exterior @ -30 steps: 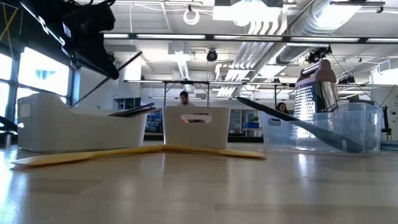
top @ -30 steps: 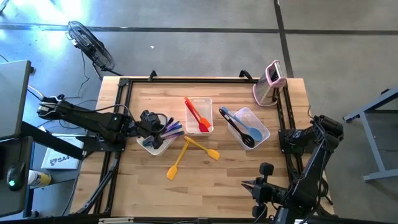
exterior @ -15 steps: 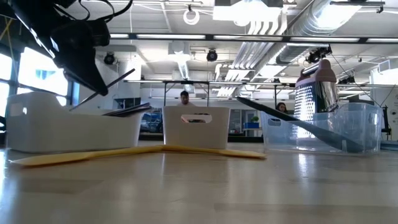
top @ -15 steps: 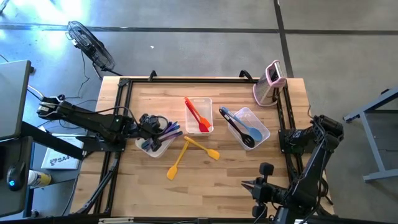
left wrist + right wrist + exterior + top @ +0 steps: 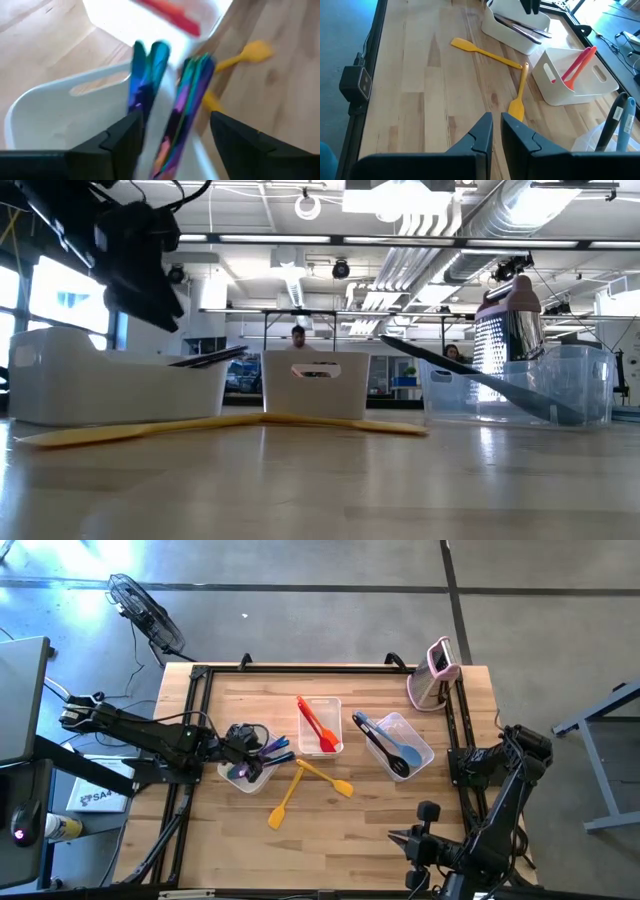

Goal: Pick & Place Kitchen Items
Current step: Put the yellow spatula into the right white bin

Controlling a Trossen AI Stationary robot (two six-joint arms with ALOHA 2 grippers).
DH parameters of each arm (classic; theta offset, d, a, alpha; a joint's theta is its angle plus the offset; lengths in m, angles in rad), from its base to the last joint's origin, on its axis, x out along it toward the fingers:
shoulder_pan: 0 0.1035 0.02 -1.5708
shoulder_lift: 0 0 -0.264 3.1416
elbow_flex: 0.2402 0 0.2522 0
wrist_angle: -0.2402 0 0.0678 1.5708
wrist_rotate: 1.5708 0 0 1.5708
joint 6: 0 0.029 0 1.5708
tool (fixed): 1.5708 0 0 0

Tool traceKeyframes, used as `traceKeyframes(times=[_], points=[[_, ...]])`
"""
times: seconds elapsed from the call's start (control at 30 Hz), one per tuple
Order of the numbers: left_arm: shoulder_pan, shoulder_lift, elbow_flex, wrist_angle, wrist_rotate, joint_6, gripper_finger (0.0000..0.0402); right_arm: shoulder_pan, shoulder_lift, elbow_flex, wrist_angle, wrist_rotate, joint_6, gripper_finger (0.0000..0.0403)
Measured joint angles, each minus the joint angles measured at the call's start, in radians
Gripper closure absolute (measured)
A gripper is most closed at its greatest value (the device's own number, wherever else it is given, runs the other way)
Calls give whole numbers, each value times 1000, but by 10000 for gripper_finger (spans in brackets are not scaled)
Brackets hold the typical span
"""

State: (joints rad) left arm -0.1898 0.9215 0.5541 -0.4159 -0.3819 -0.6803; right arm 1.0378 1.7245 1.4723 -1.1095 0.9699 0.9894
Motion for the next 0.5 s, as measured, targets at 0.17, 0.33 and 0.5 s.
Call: traceKeyframes(times=[0.17, 0.33, 0.5], points=[[0, 0, 33, 110, 66, -5, 146, 0, 0, 0, 0, 0, 0, 374], [0, 0, 122, 180, 182, -17, 142, 0, 0, 0, 0, 0, -10, 374], [-47, 31, 216, 179, 219, -58, 142, -2, 0, 0, -4, 1, -49, 374]])
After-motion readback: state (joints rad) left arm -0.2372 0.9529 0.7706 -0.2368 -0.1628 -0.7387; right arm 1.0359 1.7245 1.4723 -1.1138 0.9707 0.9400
